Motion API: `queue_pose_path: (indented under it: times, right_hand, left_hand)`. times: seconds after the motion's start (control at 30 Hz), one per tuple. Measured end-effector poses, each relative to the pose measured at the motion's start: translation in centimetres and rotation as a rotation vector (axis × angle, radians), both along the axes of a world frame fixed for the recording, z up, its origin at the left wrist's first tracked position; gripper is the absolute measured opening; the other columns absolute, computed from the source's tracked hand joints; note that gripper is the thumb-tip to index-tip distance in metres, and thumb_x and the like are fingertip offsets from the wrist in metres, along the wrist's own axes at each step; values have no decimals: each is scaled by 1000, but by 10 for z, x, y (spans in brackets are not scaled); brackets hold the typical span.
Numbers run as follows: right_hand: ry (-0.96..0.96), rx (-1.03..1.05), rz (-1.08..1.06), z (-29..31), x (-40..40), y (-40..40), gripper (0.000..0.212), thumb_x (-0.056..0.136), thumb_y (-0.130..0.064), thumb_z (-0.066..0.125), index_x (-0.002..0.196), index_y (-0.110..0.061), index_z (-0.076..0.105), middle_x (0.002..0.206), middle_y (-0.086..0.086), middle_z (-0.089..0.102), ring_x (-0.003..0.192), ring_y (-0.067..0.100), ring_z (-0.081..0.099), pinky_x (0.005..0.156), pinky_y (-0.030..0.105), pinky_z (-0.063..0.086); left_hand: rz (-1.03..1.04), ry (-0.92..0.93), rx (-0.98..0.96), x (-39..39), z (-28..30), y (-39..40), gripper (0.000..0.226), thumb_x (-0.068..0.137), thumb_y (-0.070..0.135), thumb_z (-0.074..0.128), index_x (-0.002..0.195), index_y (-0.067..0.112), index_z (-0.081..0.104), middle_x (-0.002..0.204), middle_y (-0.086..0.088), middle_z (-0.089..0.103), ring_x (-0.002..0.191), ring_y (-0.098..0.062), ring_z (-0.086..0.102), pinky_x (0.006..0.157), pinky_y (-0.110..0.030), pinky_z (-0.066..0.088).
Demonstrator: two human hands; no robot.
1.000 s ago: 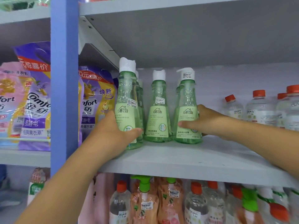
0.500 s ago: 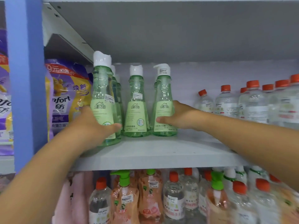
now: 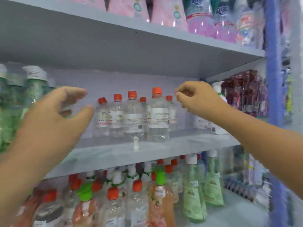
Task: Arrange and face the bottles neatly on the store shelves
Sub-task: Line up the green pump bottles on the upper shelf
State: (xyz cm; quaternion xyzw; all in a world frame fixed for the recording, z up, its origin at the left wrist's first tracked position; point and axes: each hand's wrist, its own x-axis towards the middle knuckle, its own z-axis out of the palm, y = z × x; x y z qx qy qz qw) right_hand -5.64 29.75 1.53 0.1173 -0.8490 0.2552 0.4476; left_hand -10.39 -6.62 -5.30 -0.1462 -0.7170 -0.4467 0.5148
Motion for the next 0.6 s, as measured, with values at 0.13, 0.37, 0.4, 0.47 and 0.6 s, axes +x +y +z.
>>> queue_pose_path:
  times: [0.13, 0.37, 0.4, 0.47, 0.6]
  right_hand:
    - [196, -179, -217, -16, -8, 119, 18, 93, -32, 64, 104, -18, 63, 104, 1, 61, 88, 22, 60, 80, 37, 49]
    - [-417, -330, -17, -45, -55, 185, 65, 81, -54, 78, 130, -17, 56, 124, 3, 65, 103, 24, 66, 84, 47, 60]
    - [-389, -300, 18, -48, -60, 185, 53, 85, -49, 76, 125, -18, 60, 117, 2, 68, 98, 23, 67, 82, 45, 60]
    - [-373, -252, 152, -51, -65, 180, 41, 91, -45, 71, 122, -19, 64, 111, -2, 72, 95, 18, 69, 81, 40, 59]
    - [-628, -78, 477, -47, -63, 173, 16, 101, -36, 60, 113, -27, 66, 103, -10, 73, 100, 12, 70, 100, 40, 56]
  left_hand:
    - [-280, -60, -143, 62, 12, 177, 18, 94, 21, 69, 100, 37, 65, 104, 19, 67, 97, 2, 63, 72, -13, 43]
    - [-335, -406, -212, 33, 37, 332, 37, 95, 45, 66, 128, 30, 58, 120, 11, 62, 95, -3, 63, 60, -16, 47]
    - [-346, -467, -209, 28, 40, 345, 50, 93, 52, 66, 135, 29, 53, 126, 9, 61, 100, -8, 63, 66, -21, 48]
    - [-340, -558, -192, 18, 44, 364, 75, 86, 63, 67, 148, 30, 41, 135, 5, 57, 113, -16, 61, 81, -32, 51]
    - [-307, -552, -89, -5, 41, 378, 84, 79, 53, 81, 144, 28, 34, 120, 3, 63, 100, -17, 63, 82, -35, 53]
